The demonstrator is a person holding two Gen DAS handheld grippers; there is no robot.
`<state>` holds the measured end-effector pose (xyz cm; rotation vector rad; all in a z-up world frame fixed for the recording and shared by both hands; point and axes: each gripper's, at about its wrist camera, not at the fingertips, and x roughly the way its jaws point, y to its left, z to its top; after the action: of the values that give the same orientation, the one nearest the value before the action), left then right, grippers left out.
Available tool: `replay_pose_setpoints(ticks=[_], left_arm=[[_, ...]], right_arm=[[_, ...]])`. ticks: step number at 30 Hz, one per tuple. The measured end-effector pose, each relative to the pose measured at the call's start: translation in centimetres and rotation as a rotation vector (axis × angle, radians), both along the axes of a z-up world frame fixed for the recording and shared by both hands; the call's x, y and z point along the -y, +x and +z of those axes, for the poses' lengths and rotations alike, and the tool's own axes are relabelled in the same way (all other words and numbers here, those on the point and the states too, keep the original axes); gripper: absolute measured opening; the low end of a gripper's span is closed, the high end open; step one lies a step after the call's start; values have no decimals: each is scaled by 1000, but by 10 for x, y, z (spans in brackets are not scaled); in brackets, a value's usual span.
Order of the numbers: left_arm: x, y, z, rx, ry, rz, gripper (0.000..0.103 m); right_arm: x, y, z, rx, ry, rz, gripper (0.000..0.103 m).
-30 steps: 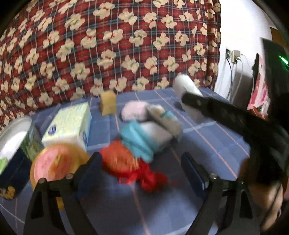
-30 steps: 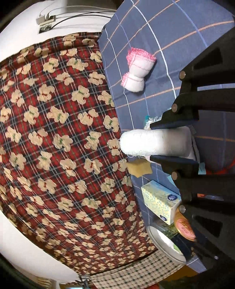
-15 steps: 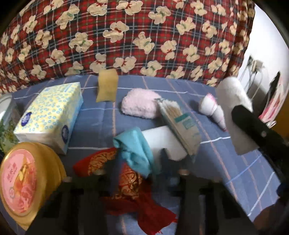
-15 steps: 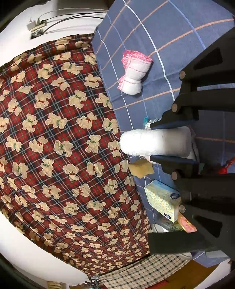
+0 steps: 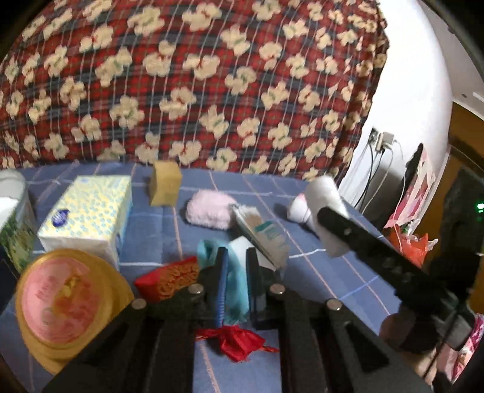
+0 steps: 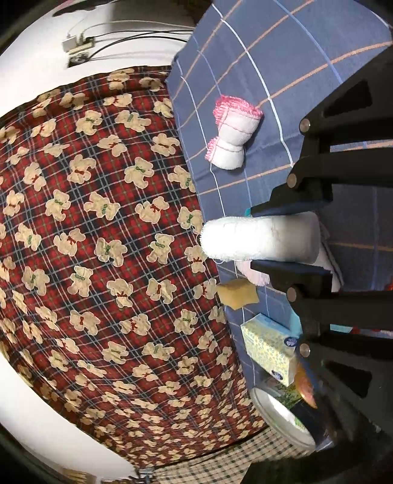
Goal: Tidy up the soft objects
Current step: 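Grasp the teal cloth with the left tool while the right tool holds the white towel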
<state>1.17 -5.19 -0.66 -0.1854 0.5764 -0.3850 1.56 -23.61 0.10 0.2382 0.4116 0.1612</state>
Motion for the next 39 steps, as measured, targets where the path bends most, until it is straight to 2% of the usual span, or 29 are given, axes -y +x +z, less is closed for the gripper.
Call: replay_pose_setpoints(ticks=[3, 6, 7, 8, 10, 12, 15, 18, 20, 21, 22, 24, 27, 34, 39], left_arm=[[-3, -5, 3, 29, 38, 14, 9], [-6, 2, -5, -44, 45, 14, 9], [-6, 4, -8, -64, 51, 23, 13], [-6, 6, -10, -82, 56, 35, 17], [-4, 12, -14, -118, 48, 38, 45], [2, 16, -15, -124, 62, 51, 59], [14, 21, -17, -113, 97, 58, 67], [19, 28, -26, -160, 129, 79, 65], [18, 30, -33, -186, 136, 88, 40], [16, 30, -33, -187, 127, 83, 18], [15, 30, -33, -188, 109, 70, 15], [15, 31, -35, -203, 91, 36, 13], [13, 23, -31, -172, 72, 30, 11], [-3, -5, -3, 0, -13, -1, 11], [-13, -12, 10, 64, 8, 19, 11]], right_arm=[[-6, 1, -1, -5, -41, -7, 30], [-10, 1, -2, -8, -60, -4, 30], [-11, 1, -2, -7, -64, -4, 30], [-11, 1, -3, -6, -67, -4, 30], [-13, 2, -3, -8, -75, -3, 30], [-13, 3, -4, -16, -72, 3, 30], [-13, 3, -4, -17, -68, 5, 30], [-12, 2, -3, -12, -61, 7, 30], [-12, 3, -3, -12, -54, 7, 30], [-12, 2, -3, -12, -54, 8, 30], [-12, 2, -3, -12, -55, 7, 30], [-12, 2, -3, -10, -57, 6, 30], [-10, 2, -3, -8, -54, 0, 30], [-4, 0, -3, 6, -35, -15, 30], [-6, -1, -2, 13, -41, -13, 30]])
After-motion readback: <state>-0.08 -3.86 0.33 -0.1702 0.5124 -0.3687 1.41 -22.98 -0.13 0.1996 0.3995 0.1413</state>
